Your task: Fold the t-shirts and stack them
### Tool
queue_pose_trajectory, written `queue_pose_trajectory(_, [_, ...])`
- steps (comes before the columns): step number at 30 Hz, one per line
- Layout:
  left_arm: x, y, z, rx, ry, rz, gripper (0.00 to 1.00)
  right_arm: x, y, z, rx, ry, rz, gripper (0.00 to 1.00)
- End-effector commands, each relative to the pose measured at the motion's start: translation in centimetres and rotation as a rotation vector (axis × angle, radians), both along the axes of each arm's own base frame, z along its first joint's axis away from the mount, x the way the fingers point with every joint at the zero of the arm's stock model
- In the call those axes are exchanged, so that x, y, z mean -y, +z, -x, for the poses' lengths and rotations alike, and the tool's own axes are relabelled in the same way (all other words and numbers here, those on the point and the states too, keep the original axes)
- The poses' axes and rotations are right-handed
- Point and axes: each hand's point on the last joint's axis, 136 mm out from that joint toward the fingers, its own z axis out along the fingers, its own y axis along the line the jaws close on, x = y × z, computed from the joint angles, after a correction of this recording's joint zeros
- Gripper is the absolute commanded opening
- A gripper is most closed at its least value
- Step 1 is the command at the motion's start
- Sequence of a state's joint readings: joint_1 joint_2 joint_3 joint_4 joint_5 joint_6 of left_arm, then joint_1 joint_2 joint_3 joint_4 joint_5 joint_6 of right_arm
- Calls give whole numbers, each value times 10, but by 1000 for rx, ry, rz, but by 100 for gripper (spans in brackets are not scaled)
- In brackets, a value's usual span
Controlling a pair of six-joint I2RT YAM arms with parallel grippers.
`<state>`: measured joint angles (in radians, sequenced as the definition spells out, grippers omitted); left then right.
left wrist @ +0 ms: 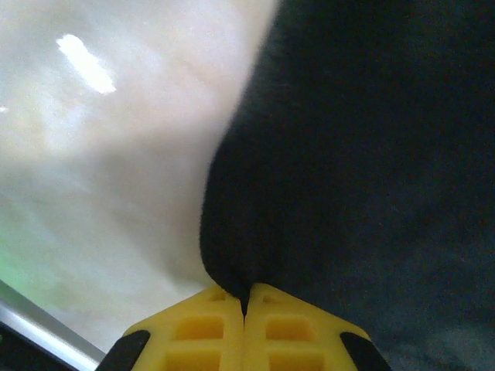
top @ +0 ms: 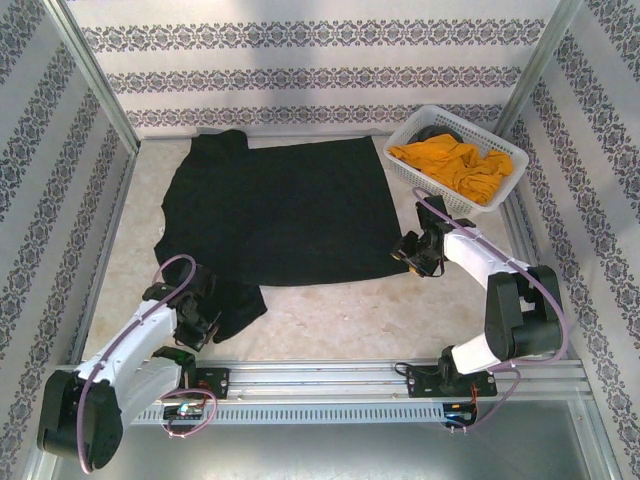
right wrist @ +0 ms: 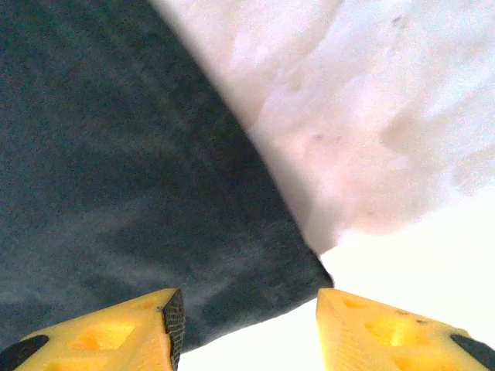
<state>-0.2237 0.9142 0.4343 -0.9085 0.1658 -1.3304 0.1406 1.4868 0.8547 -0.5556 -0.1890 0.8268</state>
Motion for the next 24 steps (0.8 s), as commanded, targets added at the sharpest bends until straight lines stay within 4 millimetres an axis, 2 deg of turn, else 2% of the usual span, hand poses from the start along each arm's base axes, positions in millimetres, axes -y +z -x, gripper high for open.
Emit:
queue_pose_trajectory(1, [11, 9, 7, 15, -21, 56, 0, 14, -8, -5, -8, -73, 38, 49])
queue_pose_trajectory(6, [9, 11, 18, 23, 5, 63, 0, 17, -19, -8, -48, -76, 47, 44])
queue_pose_trajectory(14, [5, 25, 16, 43, -2, 37, 0, 11, -26, -1, -83, -87, 26, 38])
queue_pose_trajectory(17, [1, 32, 17, 50, 6, 23, 0, 10, -30, -1, -88, -86, 24, 28])
queue_pose_trajectory(22, [-7, 47, 27, 69, 62, 3, 0, 14, -28, 0, -84, -82, 53, 1])
queue_pose_trajectory(24, [-9, 50, 32, 74, 79, 1, 0, 15, -24, 4, -82, -70, 70, 0])
